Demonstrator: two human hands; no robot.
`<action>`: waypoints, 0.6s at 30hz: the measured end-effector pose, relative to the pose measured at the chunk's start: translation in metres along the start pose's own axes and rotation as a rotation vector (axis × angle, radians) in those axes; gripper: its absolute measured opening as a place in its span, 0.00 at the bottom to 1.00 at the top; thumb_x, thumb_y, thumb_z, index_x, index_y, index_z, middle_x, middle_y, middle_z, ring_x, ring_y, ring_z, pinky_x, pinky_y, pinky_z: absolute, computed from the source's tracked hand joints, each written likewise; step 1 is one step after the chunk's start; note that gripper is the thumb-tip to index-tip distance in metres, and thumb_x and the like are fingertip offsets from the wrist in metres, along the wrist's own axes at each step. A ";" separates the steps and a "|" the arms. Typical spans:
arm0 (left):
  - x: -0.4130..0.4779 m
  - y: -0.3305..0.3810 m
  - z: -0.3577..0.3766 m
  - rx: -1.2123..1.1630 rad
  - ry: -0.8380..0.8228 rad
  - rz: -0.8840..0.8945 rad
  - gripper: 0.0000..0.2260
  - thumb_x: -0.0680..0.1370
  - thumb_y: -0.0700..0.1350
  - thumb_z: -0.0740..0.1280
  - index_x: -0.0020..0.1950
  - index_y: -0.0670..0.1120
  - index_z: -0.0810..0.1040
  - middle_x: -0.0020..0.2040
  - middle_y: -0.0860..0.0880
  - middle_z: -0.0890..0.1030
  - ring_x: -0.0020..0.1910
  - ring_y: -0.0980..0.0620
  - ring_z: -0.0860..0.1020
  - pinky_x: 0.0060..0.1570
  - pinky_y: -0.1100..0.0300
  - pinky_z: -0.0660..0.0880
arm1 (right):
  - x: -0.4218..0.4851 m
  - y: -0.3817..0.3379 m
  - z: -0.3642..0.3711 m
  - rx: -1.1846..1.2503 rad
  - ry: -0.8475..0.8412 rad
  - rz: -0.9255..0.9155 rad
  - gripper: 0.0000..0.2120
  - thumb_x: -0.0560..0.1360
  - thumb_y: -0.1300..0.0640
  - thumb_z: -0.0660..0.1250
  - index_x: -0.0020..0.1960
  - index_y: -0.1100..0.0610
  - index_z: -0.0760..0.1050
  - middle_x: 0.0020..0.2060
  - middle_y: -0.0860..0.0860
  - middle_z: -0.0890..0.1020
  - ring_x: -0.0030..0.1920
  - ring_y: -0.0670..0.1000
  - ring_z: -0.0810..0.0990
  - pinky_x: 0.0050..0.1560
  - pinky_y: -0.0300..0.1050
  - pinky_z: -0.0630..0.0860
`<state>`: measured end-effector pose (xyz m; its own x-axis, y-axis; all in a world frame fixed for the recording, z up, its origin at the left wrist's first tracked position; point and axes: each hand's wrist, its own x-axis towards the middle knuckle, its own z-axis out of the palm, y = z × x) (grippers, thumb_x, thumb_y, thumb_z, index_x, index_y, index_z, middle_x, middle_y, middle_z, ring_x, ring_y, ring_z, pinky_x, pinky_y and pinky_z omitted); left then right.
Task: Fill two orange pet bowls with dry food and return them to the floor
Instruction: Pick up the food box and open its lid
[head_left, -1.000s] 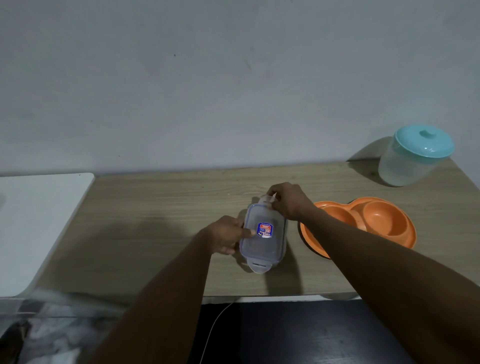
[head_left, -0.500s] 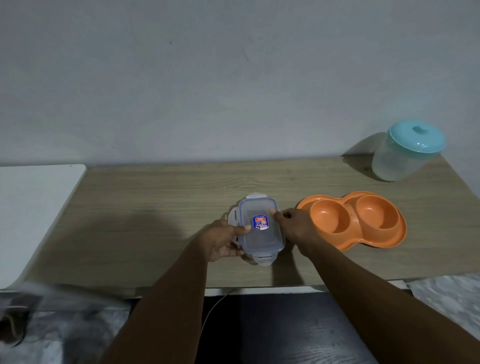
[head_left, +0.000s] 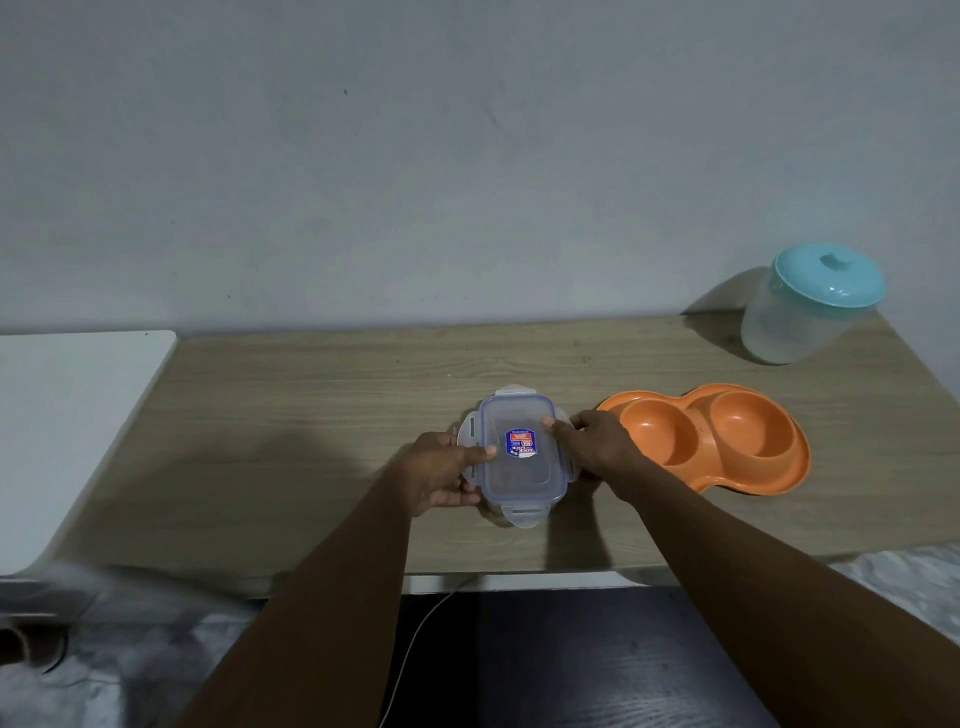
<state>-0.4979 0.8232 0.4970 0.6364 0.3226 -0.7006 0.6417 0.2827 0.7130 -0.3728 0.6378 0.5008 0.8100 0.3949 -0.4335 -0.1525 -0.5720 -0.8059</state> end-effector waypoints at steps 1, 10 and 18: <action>-0.001 0.001 -0.003 -0.018 0.028 0.003 0.13 0.75 0.45 0.75 0.56 0.40 0.80 0.44 0.39 0.83 0.35 0.48 0.80 0.41 0.52 0.83 | 0.000 0.003 -0.002 0.027 0.006 -0.008 0.16 0.79 0.48 0.69 0.45 0.61 0.77 0.33 0.57 0.82 0.31 0.55 0.81 0.29 0.44 0.74; -0.019 0.024 -0.021 -0.083 0.120 0.136 0.10 0.77 0.33 0.68 0.54 0.44 0.76 0.41 0.41 0.81 0.29 0.50 0.77 0.37 0.53 0.81 | -0.008 -0.040 -0.021 0.276 0.015 -0.093 0.11 0.78 0.70 0.58 0.53 0.63 0.78 0.40 0.64 0.80 0.37 0.59 0.79 0.38 0.52 0.79; -0.055 0.059 -0.053 -0.360 0.191 0.231 0.05 0.80 0.37 0.64 0.49 0.39 0.79 0.36 0.43 0.76 0.31 0.49 0.73 0.39 0.53 0.80 | -0.020 -0.088 -0.016 0.632 -0.265 0.029 0.10 0.79 0.68 0.60 0.56 0.67 0.78 0.45 0.62 0.83 0.46 0.57 0.84 0.45 0.47 0.79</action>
<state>-0.5178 0.8700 0.5785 0.6331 0.5653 -0.5288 0.2815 0.4682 0.8376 -0.3668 0.6688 0.5869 0.6470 0.5943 -0.4776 -0.5385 -0.0872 -0.8381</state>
